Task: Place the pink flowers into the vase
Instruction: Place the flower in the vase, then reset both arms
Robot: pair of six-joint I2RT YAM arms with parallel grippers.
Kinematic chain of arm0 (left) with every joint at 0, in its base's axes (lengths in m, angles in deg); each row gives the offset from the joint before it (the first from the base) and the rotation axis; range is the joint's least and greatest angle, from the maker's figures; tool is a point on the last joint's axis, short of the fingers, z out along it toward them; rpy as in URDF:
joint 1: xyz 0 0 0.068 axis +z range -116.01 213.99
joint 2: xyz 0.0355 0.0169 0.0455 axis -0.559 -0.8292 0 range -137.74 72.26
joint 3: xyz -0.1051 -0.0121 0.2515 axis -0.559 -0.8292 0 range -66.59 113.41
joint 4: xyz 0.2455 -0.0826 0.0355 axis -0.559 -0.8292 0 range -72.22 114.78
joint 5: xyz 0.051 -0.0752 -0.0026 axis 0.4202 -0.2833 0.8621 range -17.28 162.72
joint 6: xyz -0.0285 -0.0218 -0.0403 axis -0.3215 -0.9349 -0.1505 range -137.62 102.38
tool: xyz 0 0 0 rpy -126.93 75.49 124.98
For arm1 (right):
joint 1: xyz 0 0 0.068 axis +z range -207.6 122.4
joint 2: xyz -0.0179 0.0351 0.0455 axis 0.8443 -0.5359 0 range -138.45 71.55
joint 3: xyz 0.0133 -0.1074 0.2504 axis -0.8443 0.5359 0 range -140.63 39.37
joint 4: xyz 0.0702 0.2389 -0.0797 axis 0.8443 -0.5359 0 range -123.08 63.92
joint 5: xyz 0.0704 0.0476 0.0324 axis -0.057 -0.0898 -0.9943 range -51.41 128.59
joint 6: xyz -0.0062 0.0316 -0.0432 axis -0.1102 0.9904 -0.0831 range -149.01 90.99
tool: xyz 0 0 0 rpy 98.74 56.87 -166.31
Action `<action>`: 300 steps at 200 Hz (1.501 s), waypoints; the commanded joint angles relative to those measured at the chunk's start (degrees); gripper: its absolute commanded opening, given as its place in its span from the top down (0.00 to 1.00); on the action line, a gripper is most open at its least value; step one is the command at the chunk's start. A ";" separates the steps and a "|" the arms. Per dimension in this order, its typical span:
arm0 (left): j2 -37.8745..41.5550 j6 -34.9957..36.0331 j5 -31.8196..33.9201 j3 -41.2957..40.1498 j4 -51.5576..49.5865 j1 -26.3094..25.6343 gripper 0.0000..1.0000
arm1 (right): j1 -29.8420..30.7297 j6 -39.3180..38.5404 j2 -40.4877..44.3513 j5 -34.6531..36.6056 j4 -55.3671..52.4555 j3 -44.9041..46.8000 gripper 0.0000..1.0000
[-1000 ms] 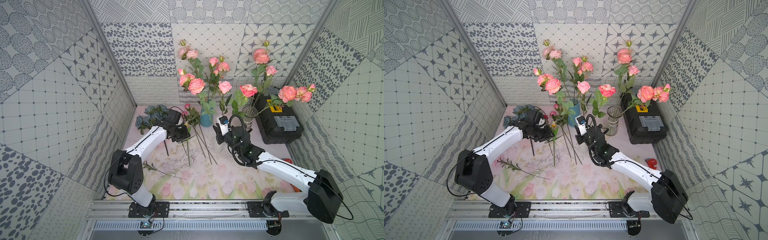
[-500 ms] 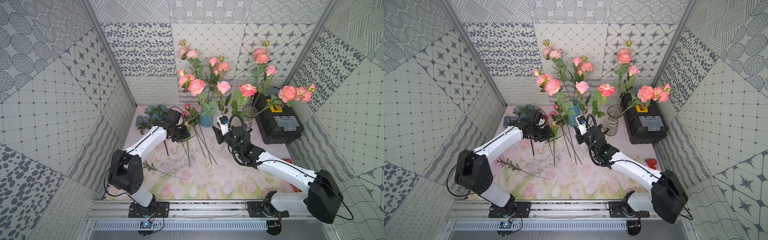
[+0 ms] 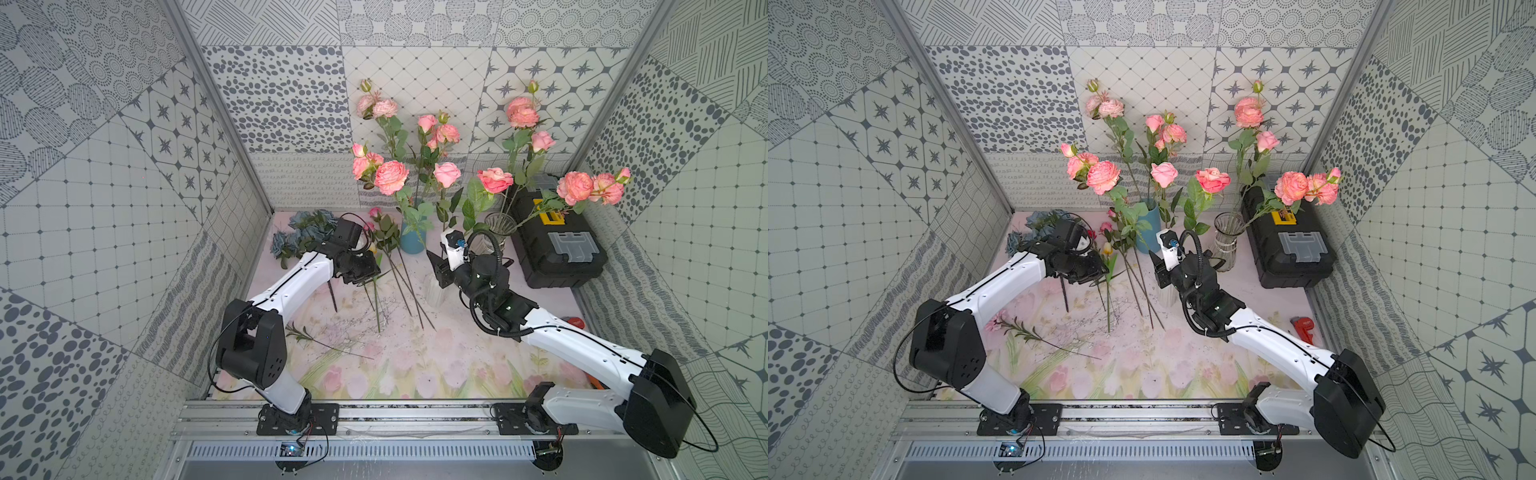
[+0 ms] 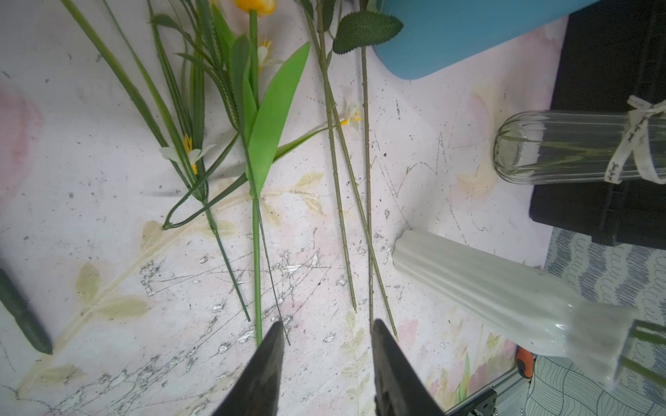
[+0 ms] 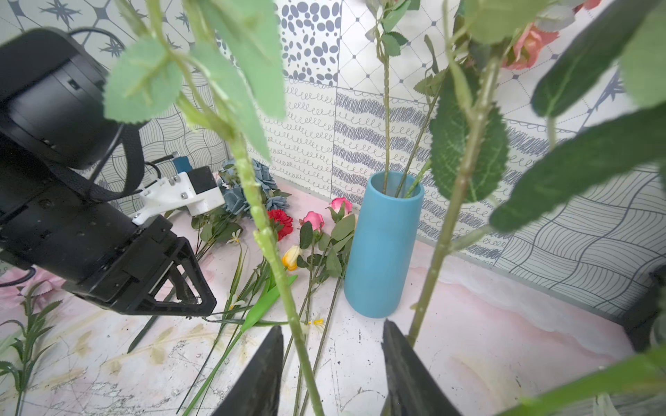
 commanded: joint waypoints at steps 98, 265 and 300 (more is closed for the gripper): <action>5.50 0.58 5.31 -1.38 1.50 -0.42 0.59 | 3.34 4.51 9.99 7.77 -13.35 -2.30 0.51; 16.88 -2.29 26.50 -6.92 2.72 -0.43 0.56 | 4.34 32.51 15.10 34.62 -41.24 1.50 0.47; 19.71 -6.07 37.40 -9.60 -2.33 -0.43 0.52 | 1.33 37.94 14.08 36.79 -47.85 0.01 0.38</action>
